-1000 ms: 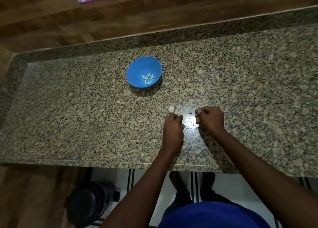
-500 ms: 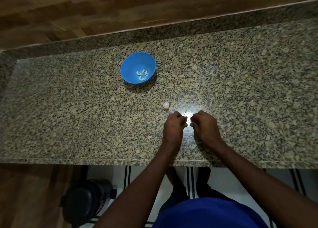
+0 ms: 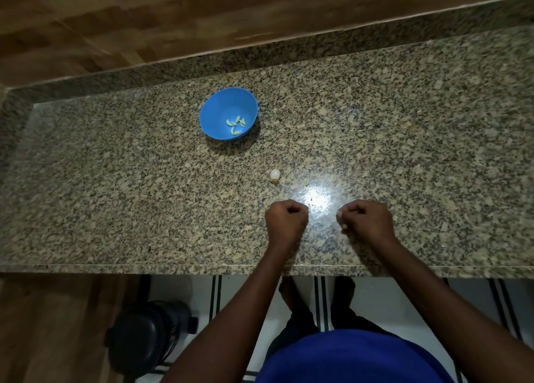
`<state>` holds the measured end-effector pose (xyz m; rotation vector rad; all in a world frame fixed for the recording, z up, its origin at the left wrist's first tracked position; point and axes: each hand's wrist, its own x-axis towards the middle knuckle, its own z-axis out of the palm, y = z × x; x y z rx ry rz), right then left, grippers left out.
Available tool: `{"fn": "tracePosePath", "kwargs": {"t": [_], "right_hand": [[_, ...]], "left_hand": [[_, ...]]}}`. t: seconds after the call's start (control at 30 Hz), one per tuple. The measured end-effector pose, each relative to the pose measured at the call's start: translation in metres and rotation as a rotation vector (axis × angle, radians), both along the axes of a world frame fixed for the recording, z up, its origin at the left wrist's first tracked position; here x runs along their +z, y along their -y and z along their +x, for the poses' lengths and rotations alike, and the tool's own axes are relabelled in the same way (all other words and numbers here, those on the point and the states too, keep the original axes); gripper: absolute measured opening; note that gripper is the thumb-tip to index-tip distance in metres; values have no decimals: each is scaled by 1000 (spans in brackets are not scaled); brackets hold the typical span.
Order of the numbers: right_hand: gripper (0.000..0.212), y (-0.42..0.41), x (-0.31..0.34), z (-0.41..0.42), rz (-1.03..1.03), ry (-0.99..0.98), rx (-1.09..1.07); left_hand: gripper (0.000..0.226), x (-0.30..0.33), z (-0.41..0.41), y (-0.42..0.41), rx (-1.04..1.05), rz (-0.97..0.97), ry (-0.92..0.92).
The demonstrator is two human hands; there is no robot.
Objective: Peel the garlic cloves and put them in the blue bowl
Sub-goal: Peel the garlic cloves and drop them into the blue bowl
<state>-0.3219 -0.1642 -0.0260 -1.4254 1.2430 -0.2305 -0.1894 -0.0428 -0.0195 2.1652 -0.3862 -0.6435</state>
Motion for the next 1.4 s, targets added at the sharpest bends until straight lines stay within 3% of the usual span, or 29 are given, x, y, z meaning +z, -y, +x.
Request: {"fn": "tracePosePath", "kwargs": {"t": [0.1, 0.2, 0.3, 0.4, 0.7, 0.83, 1.1, 1.4], "right_hand": [[15, 3, 6, -12, 196, 105, -127], [16, 0, 8, -14, 318, 154, -173], [6, -10, 11, -9, 477, 201, -157], [6, -31, 21, 6, 589, 258, -98], [18, -154, 73, 80, 547, 266, 223], [9, -260, 79, 127, 540, 212, 406], [6, -535, 48, 228, 649, 134, 608], [8, -698, 31, 298, 714, 62, 781]], "left_hand": [[17, 2, 4, 11, 54, -61, -160], [16, 7, 5, 16, 165, -176, -460], [9, 18, 6, 2, 248, -326, -696], [7, 30, 7, -27, 296, -454, -805], [9, 56, 32, -189, 537, -709, -812], [21, 64, 49, -310, 689, -875, -748], [17, 50, 95, -598, 997, -1050, -635], [14, 15, 117, -769, 1246, -1216, -594]]}}
